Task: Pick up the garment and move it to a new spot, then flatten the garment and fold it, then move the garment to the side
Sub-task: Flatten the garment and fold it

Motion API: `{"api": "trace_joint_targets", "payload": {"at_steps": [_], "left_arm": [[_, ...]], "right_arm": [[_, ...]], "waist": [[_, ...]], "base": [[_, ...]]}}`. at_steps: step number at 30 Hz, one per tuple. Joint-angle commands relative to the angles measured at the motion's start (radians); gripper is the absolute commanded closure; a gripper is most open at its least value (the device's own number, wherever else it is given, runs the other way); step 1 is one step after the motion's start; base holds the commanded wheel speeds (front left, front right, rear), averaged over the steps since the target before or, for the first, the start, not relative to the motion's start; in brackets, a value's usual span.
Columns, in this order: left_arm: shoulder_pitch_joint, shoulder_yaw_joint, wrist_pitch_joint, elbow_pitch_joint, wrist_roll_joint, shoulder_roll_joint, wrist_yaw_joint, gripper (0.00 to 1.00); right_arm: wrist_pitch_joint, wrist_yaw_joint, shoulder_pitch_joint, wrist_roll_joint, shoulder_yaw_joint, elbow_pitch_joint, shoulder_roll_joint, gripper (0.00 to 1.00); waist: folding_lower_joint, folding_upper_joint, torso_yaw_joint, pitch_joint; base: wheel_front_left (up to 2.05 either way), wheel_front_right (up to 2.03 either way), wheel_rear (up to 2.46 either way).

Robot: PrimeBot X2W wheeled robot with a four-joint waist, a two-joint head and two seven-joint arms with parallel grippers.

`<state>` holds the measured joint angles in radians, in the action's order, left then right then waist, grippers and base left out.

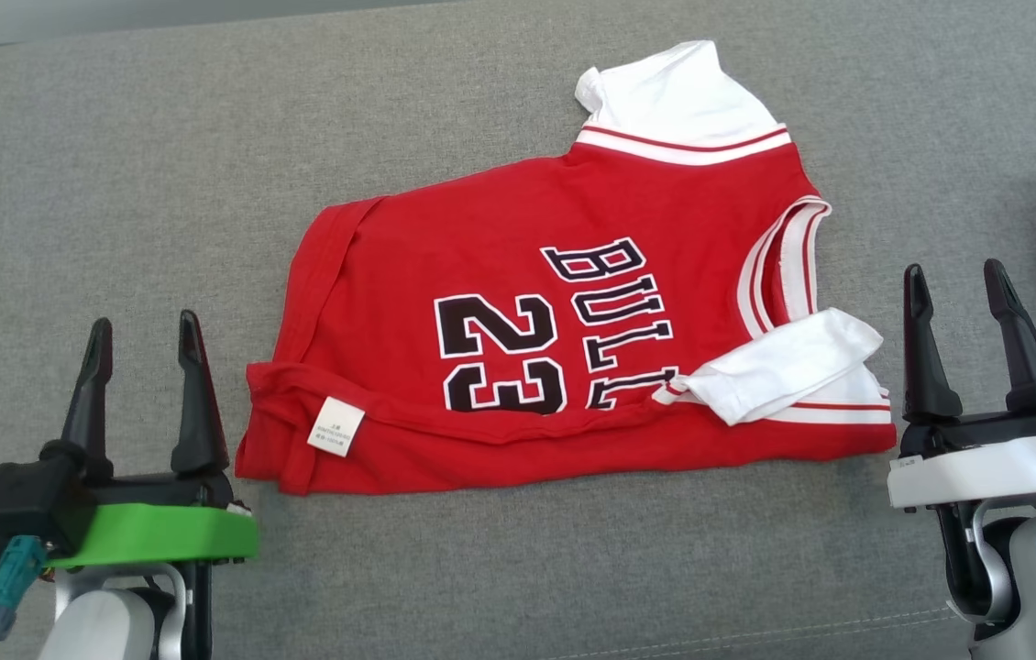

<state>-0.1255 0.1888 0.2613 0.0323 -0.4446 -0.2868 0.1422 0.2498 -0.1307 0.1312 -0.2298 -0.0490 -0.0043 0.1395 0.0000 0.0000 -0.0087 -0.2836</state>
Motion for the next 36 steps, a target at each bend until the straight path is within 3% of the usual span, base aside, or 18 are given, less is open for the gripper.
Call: {"api": "trace_joint_targets", "payload": {"at_steps": [1, 13, 26, 27, 28, 29, 30, 32, 33, 36], "left_arm": [[0.015, 0.011, 0.004, -0.012, 0.007, -0.004, -0.011, 0.00], [0.075, 0.093, -0.006, -0.167, -0.034, 0.049, -0.062, 0.00], [0.003, 0.114, -0.075, -0.404, -0.103, 0.085, -0.118, 0.00], [-0.002, 0.115, -0.085, -0.418, -0.111, 0.088, -0.121, 0.13], [-0.010, 0.115, -0.091, -0.429, -0.118, 0.089, -0.124, 0.49], [-0.019, 0.117, -0.098, -0.441, -0.122, 0.088, -0.132, 0.71], [-0.027, 0.118, -0.106, -0.451, -0.128, 0.088, -0.136, 1.00], [-0.040, 0.120, -0.111, -0.465, -0.132, 0.085, -0.145, 1.00], [-0.045, 0.120, -0.106, -0.467, -0.131, 0.082, -0.148, 1.00], [-0.066, 0.110, -0.086, -0.453, -0.122, 0.067, -0.145, 1.00]], "right_arm": [[0.008, 0.000, 0.009, -0.003, 0.005, 0.008, 0.005, 0.00], [-0.008, 0.000, -0.066, -0.035, 0.014, 0.160, -0.014, 0.00], [-0.016, 0.000, 0.003, -0.089, 0.076, 0.338, -0.009, 0.00], [-0.021, 0.000, 0.009, -0.095, 0.084, 0.347, -0.009, 0.00], [-0.027, 0.000, 0.014, -0.102, 0.089, 0.359, -0.008, 0.00], [-0.030, 0.000, 0.020, -0.109, 0.097, 0.367, -0.005, 0.00], [-0.033, 0.000, 0.024, -0.119, 0.104, 0.374, -0.004, 0.00], [-0.043, 0.000, 0.032, -0.140, 0.116, 0.388, 0.001, 0.61], [-0.044, 0.000, 0.036, -0.152, 0.118, 0.391, 0.004, 1.00], [-0.045, 0.001, 0.041, -0.176, 0.115, 0.376, 0.019, 1.00]], "waist": [[0.0000, 0.0000, 0.002, -0.002], [0.0000, 0.0000, 0.007, -0.022], [0.0000, 0.0000, 0.003, -0.054], [0.0000, 0.0000, 0.004, -0.055], [0.0000, 0.0000, 0.005, -0.056], [0.0000, 0.0000, 0.006, -0.058], [0.0000, 0.0000, 0.007, -0.059], [0.0000, 0.0000, 0.008, -0.061], [0.0000, 0.0000, 0.008, -0.062], [0.0000, 0.0000, 0.010, -0.065]], "base": [[0.00, 0.00, 0.00], [0.00, 0.00, 0.00], [0.00, 0.00, 0.00], [0.00, 0.00, 0.00], [0.00, 0.00, 0.00], [0.00, 0.00, 0.00], [0.00, 0.00, 0.00], [0.00, 0.00, 0.00], [0.00, 0.00, 0.00], [0.00, 0.00, 0.00]]}}
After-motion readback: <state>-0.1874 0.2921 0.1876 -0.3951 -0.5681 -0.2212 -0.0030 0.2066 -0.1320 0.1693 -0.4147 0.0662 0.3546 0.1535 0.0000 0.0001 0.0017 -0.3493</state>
